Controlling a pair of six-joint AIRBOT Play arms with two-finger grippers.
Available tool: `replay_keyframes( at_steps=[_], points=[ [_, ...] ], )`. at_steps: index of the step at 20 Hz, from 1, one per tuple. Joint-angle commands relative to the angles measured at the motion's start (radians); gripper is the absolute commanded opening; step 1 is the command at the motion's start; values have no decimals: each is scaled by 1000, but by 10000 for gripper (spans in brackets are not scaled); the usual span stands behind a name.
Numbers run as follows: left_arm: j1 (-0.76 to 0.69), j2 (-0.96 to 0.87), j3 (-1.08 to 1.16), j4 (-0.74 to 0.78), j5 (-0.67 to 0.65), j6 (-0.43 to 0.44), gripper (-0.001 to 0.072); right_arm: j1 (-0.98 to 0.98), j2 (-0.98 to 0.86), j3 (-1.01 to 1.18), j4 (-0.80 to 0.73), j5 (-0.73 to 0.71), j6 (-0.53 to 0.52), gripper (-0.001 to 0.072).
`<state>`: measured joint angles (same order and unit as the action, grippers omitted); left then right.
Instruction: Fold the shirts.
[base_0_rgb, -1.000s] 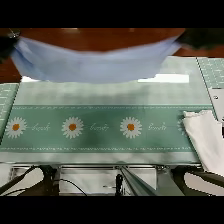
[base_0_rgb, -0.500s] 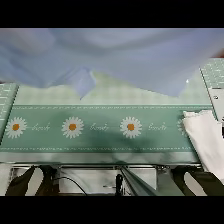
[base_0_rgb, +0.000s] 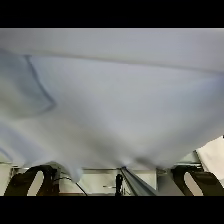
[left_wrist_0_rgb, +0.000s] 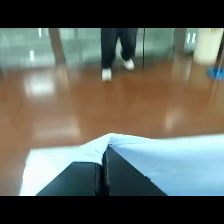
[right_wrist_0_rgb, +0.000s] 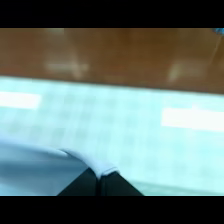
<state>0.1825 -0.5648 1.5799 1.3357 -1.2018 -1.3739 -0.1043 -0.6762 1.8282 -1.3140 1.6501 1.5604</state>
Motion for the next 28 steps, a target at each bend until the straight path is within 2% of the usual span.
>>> replay_keyframes(
  at_steps=[1, 4, 7, 11, 15, 19, 22, 23, 25, 27, 28],
  points=[
    [-27, -53, -157, 43, -11, -12, 17, 0, 8, -252, 93, -45, -1, 17],
    [-27, -187, -294, 33, 23, -51, 18, 2, -20, -509, 131, -227, -12, 18],
    [-27, -400, -337, -21, 85, -60, 18, 2, -151, -651, 131, -396, -38, 17],
    [-27, -671, -306, -158, 303, -73, 18, 2, -434, -635, 171, -624, -72, 17],
    [-28, -902, -194, -311, 391, -87, 18, 2, -741, -474, 239, -727, -71, 17],
    [-28, -1011, -148, -430, 385, -87, 18, 2, -954, -274, 290, -705, -24, 18],
    [-19, -1020, -148, -424, 318, -79, 18, -7, -985, -219, 286, -655, -27, 18],
    [-12, -1019, -148, -420, 250, -48, 18, -19, -978, -218, 285, -620, -38, 18],
    [-5, -1020, -148, -342, 108, -2, 18, -44, -975, -218, 268, -489, -76, 18],
    [-4, -1023, -150, -172, -8, -12, 18, -50, -986, -219, 186, -338, -78, 18],
    [-4, -1025, -160, -108, -34, -44, 18, -48, -994, -227, 130, -283, -78, 18]
  ],
)
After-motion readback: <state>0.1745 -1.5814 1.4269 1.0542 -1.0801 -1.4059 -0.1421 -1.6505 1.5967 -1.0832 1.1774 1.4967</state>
